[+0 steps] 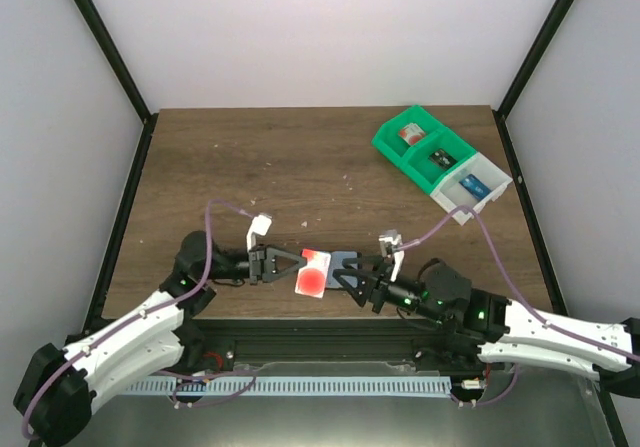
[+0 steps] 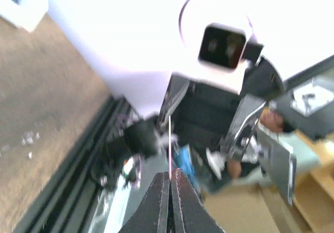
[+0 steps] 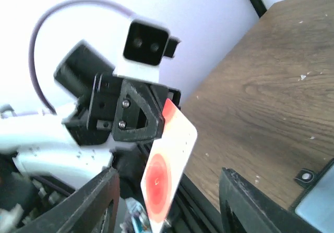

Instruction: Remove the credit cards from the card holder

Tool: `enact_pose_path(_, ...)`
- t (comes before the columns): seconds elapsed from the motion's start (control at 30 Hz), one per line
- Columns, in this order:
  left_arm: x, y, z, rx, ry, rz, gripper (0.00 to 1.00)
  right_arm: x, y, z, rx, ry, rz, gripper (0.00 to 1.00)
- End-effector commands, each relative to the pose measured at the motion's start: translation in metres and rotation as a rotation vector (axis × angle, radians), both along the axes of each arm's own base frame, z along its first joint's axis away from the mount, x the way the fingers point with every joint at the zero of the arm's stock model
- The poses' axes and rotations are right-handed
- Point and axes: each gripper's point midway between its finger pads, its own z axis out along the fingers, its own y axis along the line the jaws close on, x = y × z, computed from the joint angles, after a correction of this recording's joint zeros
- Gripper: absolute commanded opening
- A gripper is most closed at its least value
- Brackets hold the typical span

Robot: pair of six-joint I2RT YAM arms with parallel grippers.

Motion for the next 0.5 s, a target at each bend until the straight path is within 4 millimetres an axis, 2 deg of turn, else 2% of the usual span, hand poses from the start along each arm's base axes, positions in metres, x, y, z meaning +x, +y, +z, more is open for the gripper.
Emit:
enact_pose_path(0.0, 0.039, 0.021, 0.034, -0.221, 0.069, 0.303, 0.0, 0.02, -0.02, 0.02, 0.332, 0.172, -0.15, 0.55)
enact_pose_path(0.1, 0.06, 0.042, 0.046, -0.352, 0.12, 0.471, 0.0, 0.023, -0.027, 0.024, 0.496, 0.166, -0.151, 0.57)
enact_pose_path(0.2, 0.073, 0.056, 0.059, -0.451, 0.19, 0.556, 0.0, 0.031, -0.022, 0.031, 0.514, 0.082, -0.193, 0.55)
enact_pose_path(0.23, 0.074, 0.06, 0.064, -0.489, 0.205, 0.563, 0.0, 0.035, -0.016, 0.032, 0.491, 0.07, -0.212, 0.53)
enact_pose_path(0.37, 0.078, 0.066, 0.073, -0.578, 0.271, 0.569, 0.0, 0.036, 0.013, 0.061, 0.504, -0.053, -0.18, 0.5)
enact_pose_path(0.47, 0.079, 0.064, 0.073, -0.592, 0.305, 0.566, 0.0, 0.04, 0.034, 0.068, 0.515, -0.094, -0.169, 0.47)
